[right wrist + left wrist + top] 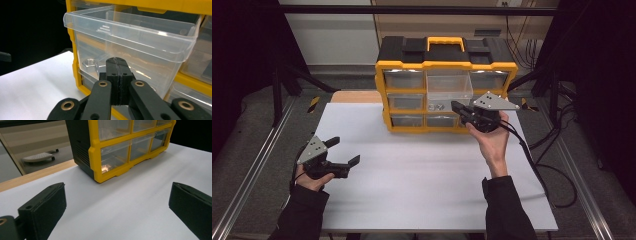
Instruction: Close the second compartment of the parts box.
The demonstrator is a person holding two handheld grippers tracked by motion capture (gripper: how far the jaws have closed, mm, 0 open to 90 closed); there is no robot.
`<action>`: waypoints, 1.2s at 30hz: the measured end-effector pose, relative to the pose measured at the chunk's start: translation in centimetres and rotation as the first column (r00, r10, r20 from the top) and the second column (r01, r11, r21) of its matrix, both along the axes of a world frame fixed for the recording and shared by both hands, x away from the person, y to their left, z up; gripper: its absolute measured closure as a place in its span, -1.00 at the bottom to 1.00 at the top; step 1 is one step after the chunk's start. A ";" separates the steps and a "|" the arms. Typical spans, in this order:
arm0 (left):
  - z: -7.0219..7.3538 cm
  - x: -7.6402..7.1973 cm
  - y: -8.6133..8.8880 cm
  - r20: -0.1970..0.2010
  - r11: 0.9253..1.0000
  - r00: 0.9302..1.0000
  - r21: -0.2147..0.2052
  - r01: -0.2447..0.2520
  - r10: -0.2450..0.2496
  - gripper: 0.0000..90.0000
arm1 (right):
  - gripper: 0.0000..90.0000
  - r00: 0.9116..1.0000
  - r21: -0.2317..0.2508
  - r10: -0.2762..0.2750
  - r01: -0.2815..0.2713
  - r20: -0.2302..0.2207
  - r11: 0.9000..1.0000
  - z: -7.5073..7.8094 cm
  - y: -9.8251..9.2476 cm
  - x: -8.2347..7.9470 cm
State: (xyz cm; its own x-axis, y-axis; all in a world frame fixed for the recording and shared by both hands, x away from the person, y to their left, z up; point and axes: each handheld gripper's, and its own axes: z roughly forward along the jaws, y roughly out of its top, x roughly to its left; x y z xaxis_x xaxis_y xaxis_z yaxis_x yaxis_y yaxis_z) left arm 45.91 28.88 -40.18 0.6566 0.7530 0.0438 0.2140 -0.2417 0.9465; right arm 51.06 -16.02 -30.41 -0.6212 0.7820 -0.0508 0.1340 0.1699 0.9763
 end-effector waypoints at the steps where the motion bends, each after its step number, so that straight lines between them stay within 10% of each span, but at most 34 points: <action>1: 0.0 0.0 0.0 0.000 1.000 1.000 0.000 0.000 0.000 -0.99 | 1.00 1.000 0.002 0.000 0.000 0.000 1.000 0.0 0.0 0.0; 36: -0.1 0.1 -0.1 -0.004 1.000 1.000 0.001 0.003 -0.003 -0.99 | 1.00 1.000 0.012 -0.005 0.005 -0.003 1.000 0.1 0.5 1.8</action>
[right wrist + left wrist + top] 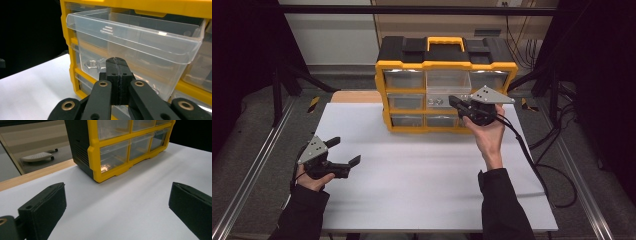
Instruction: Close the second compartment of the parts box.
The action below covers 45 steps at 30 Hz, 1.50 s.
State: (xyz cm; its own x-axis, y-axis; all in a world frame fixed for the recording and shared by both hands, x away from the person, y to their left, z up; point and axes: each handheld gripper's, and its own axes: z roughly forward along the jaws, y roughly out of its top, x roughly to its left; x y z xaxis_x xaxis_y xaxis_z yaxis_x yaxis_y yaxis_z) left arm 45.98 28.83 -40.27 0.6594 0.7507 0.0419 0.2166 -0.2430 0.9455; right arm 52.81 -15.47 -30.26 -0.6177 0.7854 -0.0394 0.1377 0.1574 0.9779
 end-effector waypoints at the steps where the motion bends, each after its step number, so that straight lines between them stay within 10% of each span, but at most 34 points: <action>1: 0.0 0.0 0.0 0.001 1.000 1.000 -0.001 0.000 0.000 -0.99 | 1.00 1.000 -0.004 -0.004 0.004 -0.001 1.000 0.0 0.0 0.1; 45: 0.0 0.1 0.1 0.001 1.000 1.000 -0.004 0.001 -0.001 -0.99 | 1.00 0.998 -0.017 -0.062 0.063 0.028 0.998 0.4 1.0 4.1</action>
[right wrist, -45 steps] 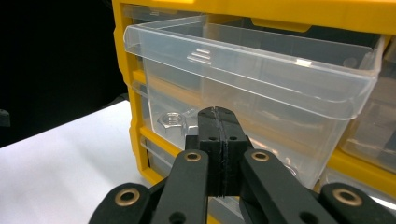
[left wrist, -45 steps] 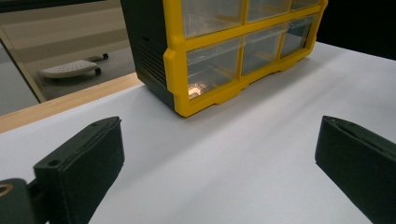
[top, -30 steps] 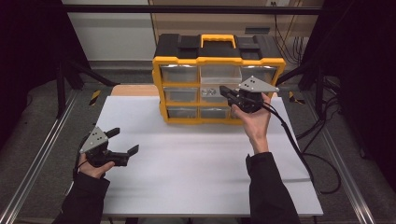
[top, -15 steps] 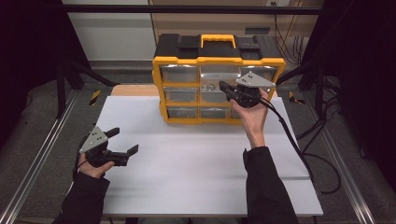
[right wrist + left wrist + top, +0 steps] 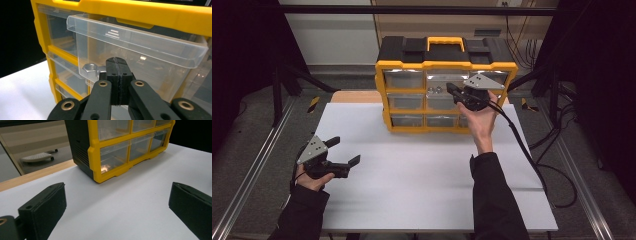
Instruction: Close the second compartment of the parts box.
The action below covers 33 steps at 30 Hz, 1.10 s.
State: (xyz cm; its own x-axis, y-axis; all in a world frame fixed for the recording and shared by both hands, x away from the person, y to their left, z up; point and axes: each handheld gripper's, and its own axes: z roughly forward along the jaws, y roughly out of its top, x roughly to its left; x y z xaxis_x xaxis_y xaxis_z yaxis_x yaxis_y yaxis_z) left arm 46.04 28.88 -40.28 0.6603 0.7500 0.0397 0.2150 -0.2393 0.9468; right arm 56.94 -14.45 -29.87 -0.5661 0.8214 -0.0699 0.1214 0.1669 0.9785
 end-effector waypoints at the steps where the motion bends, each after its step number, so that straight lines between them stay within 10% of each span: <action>1: 0.0 0.0 0.0 0.000 1.000 1.000 0.001 0.000 0.000 -0.99 | 1.00 1.000 0.002 -0.004 0.004 -0.003 1.000 0.0 0.0 0.0; 33: 0.0 0.0 0.0 0.001 1.000 1.000 -0.002 0.002 -0.002 -0.99 | 1.00 0.998 -0.006 -0.053 0.054 0.021 0.999 -0.2 0.3 1.9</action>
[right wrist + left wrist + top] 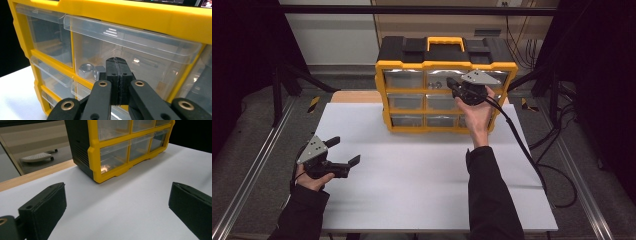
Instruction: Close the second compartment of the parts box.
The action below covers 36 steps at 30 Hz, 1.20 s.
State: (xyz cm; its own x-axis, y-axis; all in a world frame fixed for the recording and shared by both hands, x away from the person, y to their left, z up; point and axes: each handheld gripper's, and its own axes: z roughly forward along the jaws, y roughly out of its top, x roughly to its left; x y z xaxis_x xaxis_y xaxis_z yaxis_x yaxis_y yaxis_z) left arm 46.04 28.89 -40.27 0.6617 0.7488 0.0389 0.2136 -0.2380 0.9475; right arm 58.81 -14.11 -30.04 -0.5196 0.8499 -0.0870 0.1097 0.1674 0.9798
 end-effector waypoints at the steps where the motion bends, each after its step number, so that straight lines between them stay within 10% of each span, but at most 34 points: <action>1: 0.0 0.0 0.0 0.000 1.000 1.000 0.000 0.000 0.000 -0.99 | 1.00 1.000 -0.001 -0.001 0.001 0.003 1.000 0.0 0.0 0.0; 20: 0.1 -0.1 0.1 0.002 1.000 1.000 -0.002 -0.002 0.002 -0.99 | 0.82 0.999 0.003 0.047 -0.047 -0.002 0.999 -0.5 0.0 -1.3; 36: 0.1 -0.1 0.0 0.001 1.000 1.000 0.002 -0.001 0.001 -0.99 | -0.35 0.993 0.062 0.100 -0.096 -0.068 0.993 -3.8 -2.4 -5.2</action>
State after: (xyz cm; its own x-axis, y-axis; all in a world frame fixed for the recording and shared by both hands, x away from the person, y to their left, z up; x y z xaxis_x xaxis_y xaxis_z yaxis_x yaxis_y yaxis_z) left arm 45.94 28.85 -40.20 0.6610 0.7493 0.0407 0.2130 -0.2394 0.9473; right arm 53.57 -16.55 -33.86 -0.6041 0.7969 0.0010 0.1648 0.1237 0.9785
